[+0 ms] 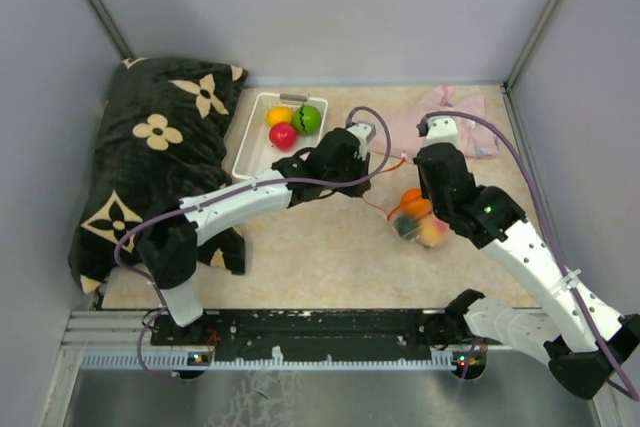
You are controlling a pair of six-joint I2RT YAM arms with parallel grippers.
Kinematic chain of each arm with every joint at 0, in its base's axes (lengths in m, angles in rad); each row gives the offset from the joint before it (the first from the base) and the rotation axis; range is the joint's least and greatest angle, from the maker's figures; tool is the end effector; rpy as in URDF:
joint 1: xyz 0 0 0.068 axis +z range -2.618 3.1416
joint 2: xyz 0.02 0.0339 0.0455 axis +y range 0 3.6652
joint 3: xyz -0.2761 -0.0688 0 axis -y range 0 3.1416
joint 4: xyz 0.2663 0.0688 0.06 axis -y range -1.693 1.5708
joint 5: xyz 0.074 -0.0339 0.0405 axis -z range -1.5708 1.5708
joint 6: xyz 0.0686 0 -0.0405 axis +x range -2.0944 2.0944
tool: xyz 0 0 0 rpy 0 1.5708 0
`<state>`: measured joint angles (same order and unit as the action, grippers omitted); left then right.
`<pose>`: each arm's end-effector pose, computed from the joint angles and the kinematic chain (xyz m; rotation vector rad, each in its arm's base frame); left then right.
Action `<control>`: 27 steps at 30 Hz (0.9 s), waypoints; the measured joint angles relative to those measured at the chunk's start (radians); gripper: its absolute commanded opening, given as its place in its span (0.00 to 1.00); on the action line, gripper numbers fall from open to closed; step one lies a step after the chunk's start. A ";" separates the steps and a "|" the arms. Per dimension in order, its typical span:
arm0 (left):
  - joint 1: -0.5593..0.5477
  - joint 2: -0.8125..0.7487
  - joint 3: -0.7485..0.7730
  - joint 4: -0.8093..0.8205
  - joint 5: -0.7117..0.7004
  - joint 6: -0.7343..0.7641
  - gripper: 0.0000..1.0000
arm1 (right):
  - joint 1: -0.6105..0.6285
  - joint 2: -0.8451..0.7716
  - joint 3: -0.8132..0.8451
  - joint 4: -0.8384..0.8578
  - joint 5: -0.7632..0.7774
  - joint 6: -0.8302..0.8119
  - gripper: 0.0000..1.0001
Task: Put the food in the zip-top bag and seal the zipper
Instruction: Adjust the zipper food storage bag at the center of the board.
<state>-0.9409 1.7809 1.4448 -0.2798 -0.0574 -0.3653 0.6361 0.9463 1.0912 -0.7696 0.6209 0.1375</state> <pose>0.2771 -0.3735 0.2700 0.6111 2.1831 -0.6609 0.1996 0.0978 0.3594 -0.1792 2.0657 -0.2129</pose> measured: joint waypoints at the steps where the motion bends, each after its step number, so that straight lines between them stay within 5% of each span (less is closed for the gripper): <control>1: 0.008 -0.007 -0.013 0.003 0.000 -0.002 0.25 | 0.000 0.000 0.000 0.000 -0.007 0.004 0.07; 11: 0.038 -0.101 -0.088 0.063 0.048 -0.005 0.59 | 0.000 0.000 0.000 0.005 -0.040 0.022 0.07; 27: 0.203 -0.311 -0.222 0.145 0.083 -0.001 0.92 | 0.000 0.021 0.003 0.048 -0.084 0.017 0.06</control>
<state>-0.7380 1.4696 1.2228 -0.1345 0.0257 -0.3660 0.6357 0.9672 1.0939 -0.7216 0.5373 0.1547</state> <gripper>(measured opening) 0.885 0.065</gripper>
